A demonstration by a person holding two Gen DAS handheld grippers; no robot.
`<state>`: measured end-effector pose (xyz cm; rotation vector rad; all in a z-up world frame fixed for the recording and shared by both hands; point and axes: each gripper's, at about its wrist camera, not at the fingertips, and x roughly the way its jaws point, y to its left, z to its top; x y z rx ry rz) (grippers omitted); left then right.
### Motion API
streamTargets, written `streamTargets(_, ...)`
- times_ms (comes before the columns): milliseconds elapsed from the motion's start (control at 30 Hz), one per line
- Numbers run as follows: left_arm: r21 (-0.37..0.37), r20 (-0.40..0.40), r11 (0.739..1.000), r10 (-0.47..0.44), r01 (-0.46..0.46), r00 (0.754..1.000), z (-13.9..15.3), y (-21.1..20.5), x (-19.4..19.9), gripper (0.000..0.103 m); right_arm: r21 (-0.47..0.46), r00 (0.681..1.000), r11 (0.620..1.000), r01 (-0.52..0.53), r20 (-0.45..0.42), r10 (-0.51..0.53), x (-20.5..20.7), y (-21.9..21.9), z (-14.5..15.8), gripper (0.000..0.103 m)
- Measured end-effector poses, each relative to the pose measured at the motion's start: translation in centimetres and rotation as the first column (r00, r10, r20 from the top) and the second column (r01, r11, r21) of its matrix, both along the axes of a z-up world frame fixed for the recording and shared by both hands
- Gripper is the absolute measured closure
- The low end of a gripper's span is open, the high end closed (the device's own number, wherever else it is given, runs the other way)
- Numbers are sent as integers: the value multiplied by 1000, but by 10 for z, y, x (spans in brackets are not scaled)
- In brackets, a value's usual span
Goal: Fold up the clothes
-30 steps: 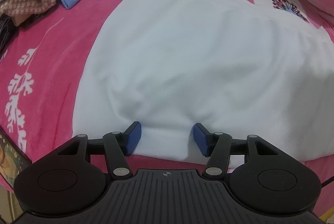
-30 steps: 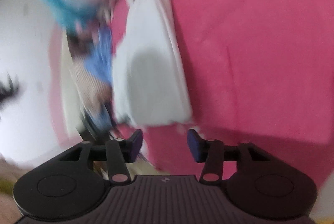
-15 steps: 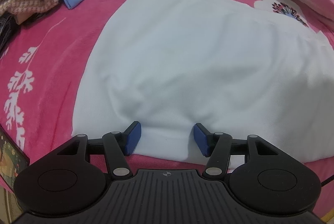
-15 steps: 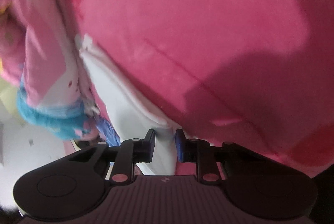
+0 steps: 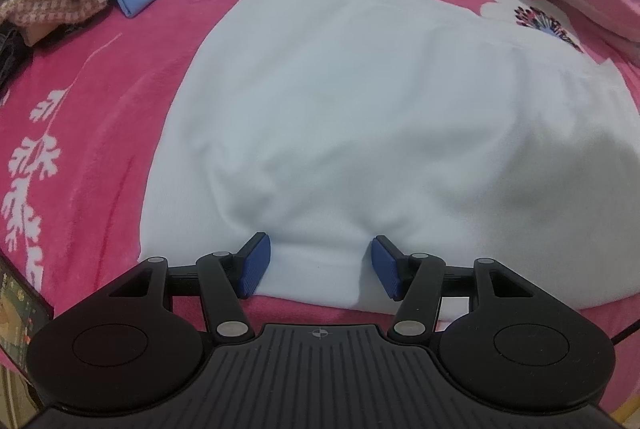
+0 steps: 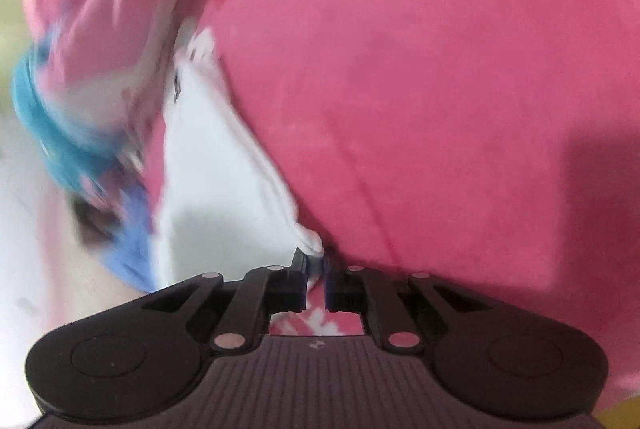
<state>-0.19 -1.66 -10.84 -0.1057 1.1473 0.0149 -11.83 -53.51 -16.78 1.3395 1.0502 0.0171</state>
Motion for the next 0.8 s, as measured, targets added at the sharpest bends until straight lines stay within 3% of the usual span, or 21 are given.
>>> streamTargets(100, -10, 3, 1000, -12, 12, 1000, -1, 2, 0, 47, 37, 997, 997, 71, -19, -71, -10, -11, 2, 95)
streamTargets(200, -19, 6, 1000, -17, 17, 1000, -1, 4, 0, 47, -21, 974, 975, 219, -51, -220, -35, -34, 18, 93)
streamTargets(233, -22, 7, 1000, -18, 19, 1000, -1, 4, 0, 47, -57, 976, 975, 213, -41, -216, -36, -36, 29, 92)
streamTargets(333, -32, 16, 999, -22, 22, 1000, -1, 6, -1, 47, -57, 999, 998, 29, 46, -26, -17, -10, 51, 93)
streamTargets(467, -55, 30, 998, -25, 27, 999, -1, 10, -4, 46, -23, 978, 983, -184, 93, 185, 22, 32, 49, 93)
streamTargets(533, -74, 33, 997, -33, 36, 999, 1, 14, -5, 47, -79, 980, 977, -198, 6, 199, 31, 35, 30, 94)
streamTargets(567, -81, 32, 996, -41, 44, 999, 3, 16, -5, 47, -104, 986, 981, -166, -50, 162, 27, 29, 21, 103)
streamTargets(700, -26, 76, 985, -170, 172, 983, 19, 11, -24, 47, -128, 997, 991, -33, -73, 24, 3, 18, 36, 103)
streamTargets(733, -18, 94, 979, -200, 203, 975, 24, 9, -31, 47, -173, 996, 983, -61, -82, 47, 5, 22, 47, 103)
streamTargets(800, -44, 109, 978, -200, 206, 974, 29, 12, -42, 47, -166, 992, 981, -97, -90, 83, 11, 33, 59, 101)
